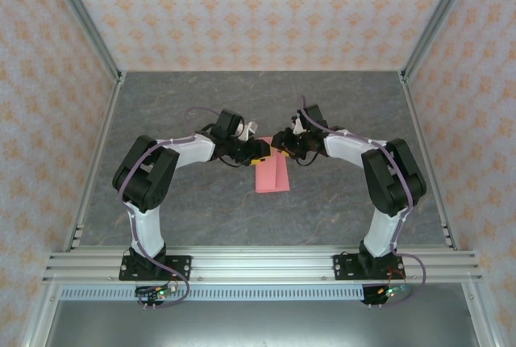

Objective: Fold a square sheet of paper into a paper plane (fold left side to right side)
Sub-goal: First fold in half a square sheet of paper at the center of the table.

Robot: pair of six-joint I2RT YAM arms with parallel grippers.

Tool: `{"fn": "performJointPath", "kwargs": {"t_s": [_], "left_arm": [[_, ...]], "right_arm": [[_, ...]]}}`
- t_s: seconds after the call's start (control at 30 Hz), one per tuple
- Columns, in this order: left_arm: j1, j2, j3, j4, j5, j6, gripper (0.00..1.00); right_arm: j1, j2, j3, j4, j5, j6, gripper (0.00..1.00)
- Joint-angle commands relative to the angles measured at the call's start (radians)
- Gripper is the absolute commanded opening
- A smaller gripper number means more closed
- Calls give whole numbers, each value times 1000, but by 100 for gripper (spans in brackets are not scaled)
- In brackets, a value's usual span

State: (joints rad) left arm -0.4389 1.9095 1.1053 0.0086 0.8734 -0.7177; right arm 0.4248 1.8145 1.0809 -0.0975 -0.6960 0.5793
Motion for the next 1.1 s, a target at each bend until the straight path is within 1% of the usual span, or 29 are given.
{"fn": "performJointPath", "kwargs": {"t_s": [0.0, 0.13, 0.23, 0.37, 0.47, 0.57, 0.63, 0.8, 0.9, 1.07], "left_arm": [[-1, -17, 22, 8, -19, -2, 42], [-1, -20, 21, 5, -22, -2, 42], [-1, -26, 19, 5, -25, -2, 42], [-1, -30, 21, 4, -28, -2, 42], [-1, -33, 19, 1, -31, -2, 44], [-1, -39, 18, -6, -34, 3, 45], [-1, -54, 19, -31, -51, 18, 49], [-1, -124, 16, -166, -176, 98, 59], [0, -135, 25, -235, -236, 126, 61], [-1, -97, 37, -259, -243, 126, 62]], "right_arm": [[4, 23, -5, -19, -17, -17, 38], [4, 32, -6, 4, -47, -4, 34], [3, 38, 0, -12, -46, -14, 31], [4, 44, 2, -10, -47, -15, 25], [3, 50, 7, -10, -44, -18, 14], [3, 55, 14, -14, -31, -23, 8], [3, 57, 22, -21, -17, -30, 7], [3, 71, 63, -107, 58, -89, 6], [4, 87, 91, -169, 117, -134, 6], [3, 104, 106, -179, 154, -151, 6]]}}
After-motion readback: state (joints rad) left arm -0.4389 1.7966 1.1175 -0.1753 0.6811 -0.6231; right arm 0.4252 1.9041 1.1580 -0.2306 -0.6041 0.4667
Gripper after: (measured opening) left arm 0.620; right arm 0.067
